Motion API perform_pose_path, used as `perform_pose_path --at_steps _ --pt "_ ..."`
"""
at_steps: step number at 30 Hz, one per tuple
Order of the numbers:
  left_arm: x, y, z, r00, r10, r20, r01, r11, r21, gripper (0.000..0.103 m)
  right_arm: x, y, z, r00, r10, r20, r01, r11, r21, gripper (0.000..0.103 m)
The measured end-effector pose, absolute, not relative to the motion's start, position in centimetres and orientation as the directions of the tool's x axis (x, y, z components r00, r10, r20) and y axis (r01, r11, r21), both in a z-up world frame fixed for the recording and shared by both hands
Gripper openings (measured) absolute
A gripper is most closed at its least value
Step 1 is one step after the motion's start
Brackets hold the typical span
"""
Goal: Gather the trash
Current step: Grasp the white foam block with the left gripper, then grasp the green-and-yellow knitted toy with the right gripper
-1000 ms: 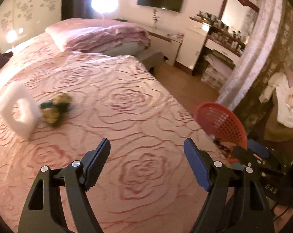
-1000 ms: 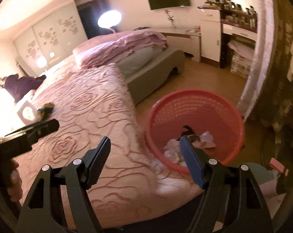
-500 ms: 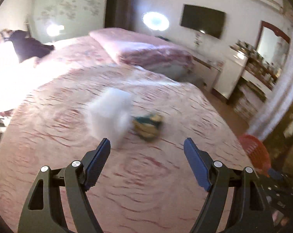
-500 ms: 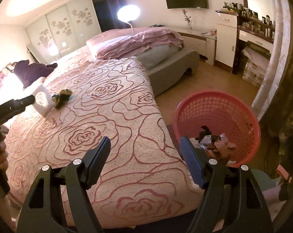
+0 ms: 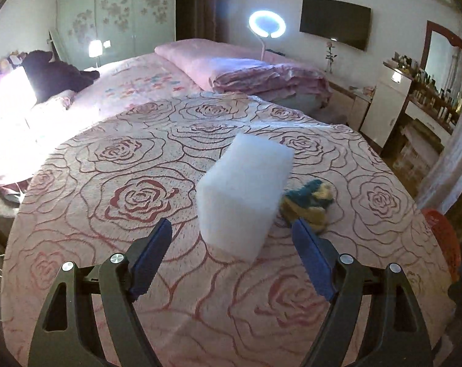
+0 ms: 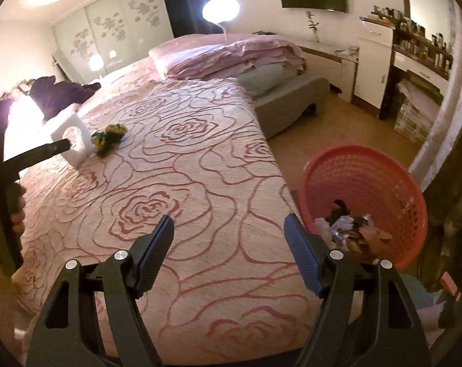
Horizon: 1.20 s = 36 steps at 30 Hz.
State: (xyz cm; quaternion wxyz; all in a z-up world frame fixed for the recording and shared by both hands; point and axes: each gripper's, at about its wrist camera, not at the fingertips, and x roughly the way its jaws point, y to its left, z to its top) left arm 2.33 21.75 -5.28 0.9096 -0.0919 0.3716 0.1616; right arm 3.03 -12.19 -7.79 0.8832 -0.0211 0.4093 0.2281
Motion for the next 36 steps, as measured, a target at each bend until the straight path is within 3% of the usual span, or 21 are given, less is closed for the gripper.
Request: perform_pose_path --at_steps 2,6,7,20,36 --pt "2.9 22.2 -5.9 0.668 0.209 -0.714 -0.358 0.932 -0.061 0.077 3.2 -11.5 -7.8 0.554 0.390 -0.736 -0.430 0.891 0.149 0.072" --pt "3.4 22.7 -6.7 0.662 0.176 -0.728 -0.344 0.935 -0.086 0.048 3.6 -10.1 -7.7 0.541 0.399 -0.740 -0.451 0.880 0.145 0.072" --pt "3.6 22.9 -6.8 0.666 0.159 -0.729 -0.335 0.937 -0.102 0.046 3.9 -9.6 -7.7 0.535 0.403 -0.742 -0.457 0.877 0.148 0.072" --pt "0.3 21.8 -5.8 0.666 0.266 -0.697 -0.388 0.921 -0.020 0.045 5.3 -1.5 -7.9 0.502 0.464 -0.730 -0.581 0.806 0.112 0.072" --pt "-0.8 24.3 -6.4 0.664 0.209 -0.718 -0.429 0.893 -0.138 0.045 9.2 9.2 -7.5 0.438 0.543 -0.717 -0.699 0.707 0.109 0.072"
